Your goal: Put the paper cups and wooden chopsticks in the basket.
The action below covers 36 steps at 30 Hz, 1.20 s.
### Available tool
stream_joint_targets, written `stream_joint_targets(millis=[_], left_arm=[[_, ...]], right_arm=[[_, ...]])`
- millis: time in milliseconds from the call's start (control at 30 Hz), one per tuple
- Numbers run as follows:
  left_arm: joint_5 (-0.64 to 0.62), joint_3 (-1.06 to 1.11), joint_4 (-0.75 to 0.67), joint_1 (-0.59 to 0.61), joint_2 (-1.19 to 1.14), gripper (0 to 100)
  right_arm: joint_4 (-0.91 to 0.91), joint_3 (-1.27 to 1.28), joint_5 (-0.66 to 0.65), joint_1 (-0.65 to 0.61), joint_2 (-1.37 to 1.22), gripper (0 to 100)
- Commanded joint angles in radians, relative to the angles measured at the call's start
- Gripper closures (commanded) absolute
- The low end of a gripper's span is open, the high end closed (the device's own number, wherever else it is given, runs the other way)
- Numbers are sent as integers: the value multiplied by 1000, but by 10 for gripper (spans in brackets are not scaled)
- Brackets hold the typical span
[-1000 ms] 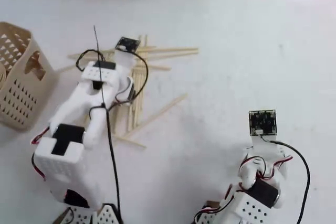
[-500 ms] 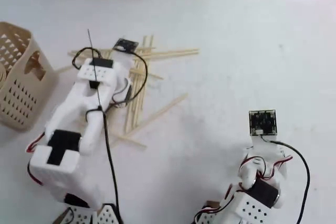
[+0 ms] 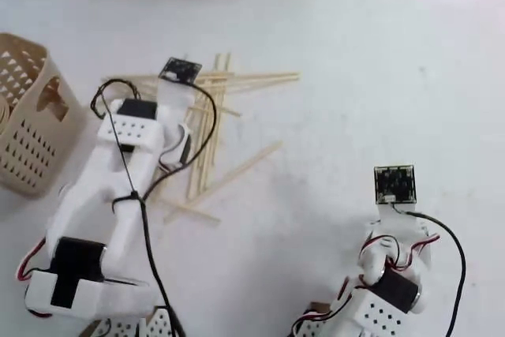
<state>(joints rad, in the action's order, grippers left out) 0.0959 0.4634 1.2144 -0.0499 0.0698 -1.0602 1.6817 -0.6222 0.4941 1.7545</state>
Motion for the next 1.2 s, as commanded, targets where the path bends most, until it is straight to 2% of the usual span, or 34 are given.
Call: stream_joint_targets(millis=[0, 100, 233, 433, 500, 633, 733, 1000, 1167], left_arm=[[-6, 0, -41, -15, 1, 929], [-6, -18, -31, -22, -39, 845], [-3, -54, -3, -24, -74, 839], [23, -210, -66, 7, -101, 839], [-68, -284, -94, 10, -147, 839], [-374, -442, -150, 56, -329, 839], [-542, -600, -120, 96, -509, 839], [-669, -1102, 97, 128, -851, 839], [-684, -1324, 219, 124, -992, 839]], right_arm=[[2, 11, 2, 8, 2, 954], [2, 11, 2, 10, 2, 954], [2, 11, 2, 8, 2, 954], [2, 11, 2, 8, 2, 954], [2, 11, 2, 8, 2, 954], [4, 11, 2, 10, 2, 954], [4, 11, 2, 10, 2, 954], [4, 11, 2, 8, 2, 954], [4, 11, 2, 10, 2, 954]])
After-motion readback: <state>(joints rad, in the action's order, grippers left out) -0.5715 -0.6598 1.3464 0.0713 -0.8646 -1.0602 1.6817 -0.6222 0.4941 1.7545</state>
